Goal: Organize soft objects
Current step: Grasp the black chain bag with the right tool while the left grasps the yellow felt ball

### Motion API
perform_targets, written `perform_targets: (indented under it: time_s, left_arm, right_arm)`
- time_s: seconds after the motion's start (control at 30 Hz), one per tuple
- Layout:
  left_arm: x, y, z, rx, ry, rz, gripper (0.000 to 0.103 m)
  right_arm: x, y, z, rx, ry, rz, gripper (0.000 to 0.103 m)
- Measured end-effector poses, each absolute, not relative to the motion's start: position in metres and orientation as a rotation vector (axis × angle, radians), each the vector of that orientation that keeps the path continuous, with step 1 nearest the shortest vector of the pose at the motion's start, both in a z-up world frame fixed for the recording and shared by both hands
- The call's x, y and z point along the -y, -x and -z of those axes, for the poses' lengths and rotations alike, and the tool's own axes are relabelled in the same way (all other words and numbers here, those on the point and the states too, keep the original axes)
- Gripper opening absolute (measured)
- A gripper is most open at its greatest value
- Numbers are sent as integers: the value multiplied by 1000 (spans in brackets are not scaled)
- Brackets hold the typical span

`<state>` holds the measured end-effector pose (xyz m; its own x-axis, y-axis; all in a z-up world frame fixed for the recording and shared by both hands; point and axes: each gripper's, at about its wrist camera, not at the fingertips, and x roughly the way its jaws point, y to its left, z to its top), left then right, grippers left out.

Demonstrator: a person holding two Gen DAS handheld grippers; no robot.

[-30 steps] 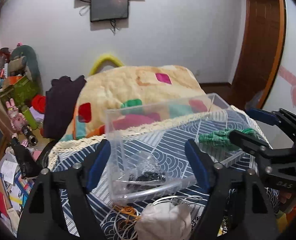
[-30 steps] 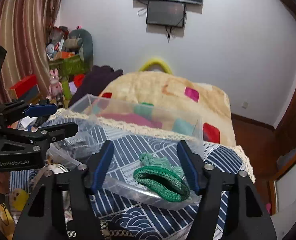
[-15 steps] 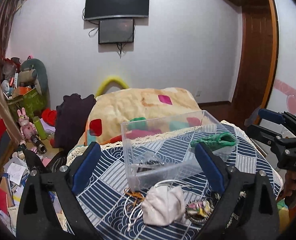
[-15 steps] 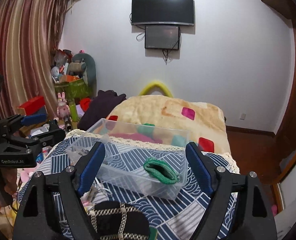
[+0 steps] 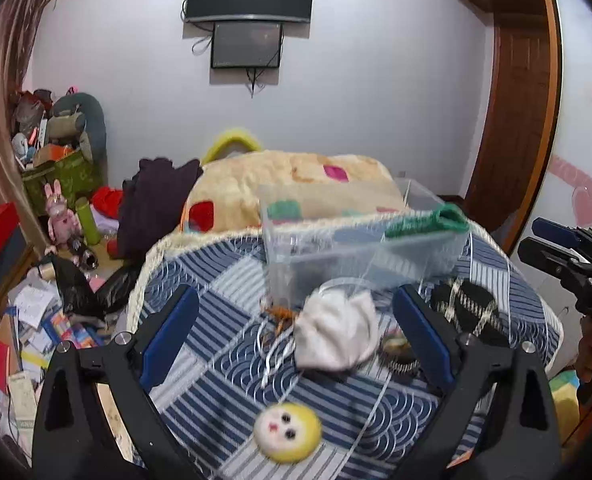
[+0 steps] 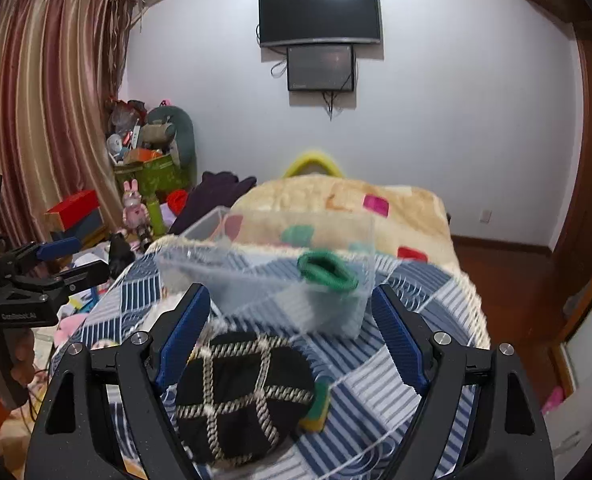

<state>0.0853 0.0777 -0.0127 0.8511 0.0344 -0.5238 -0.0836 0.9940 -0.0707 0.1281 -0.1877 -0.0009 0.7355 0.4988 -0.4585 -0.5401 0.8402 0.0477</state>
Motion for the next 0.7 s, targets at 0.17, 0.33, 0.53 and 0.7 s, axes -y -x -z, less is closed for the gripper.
perform_targets:
  time_s: [0.17, 0.33, 0.53, 0.7]
  left_arm:
    - [-77, -75, 37, -599, 92, -67, 99]
    - [-74, -68, 61, -653, 87, -60, 99]
    - [-74, -63, 85, -696, 104, -73, 99]
    - [-78, -60, 96, -692, 164, -82, 97]
  right_arm:
    - [183, -118, 21, -518, 103, -581, 81]
    - [179, -111, 43, -575, 106, -595, 81]
    - [183, -108, 63, -643, 51, -614, 81]
    - [180, -106, 76, -688, 58, -619, 81]
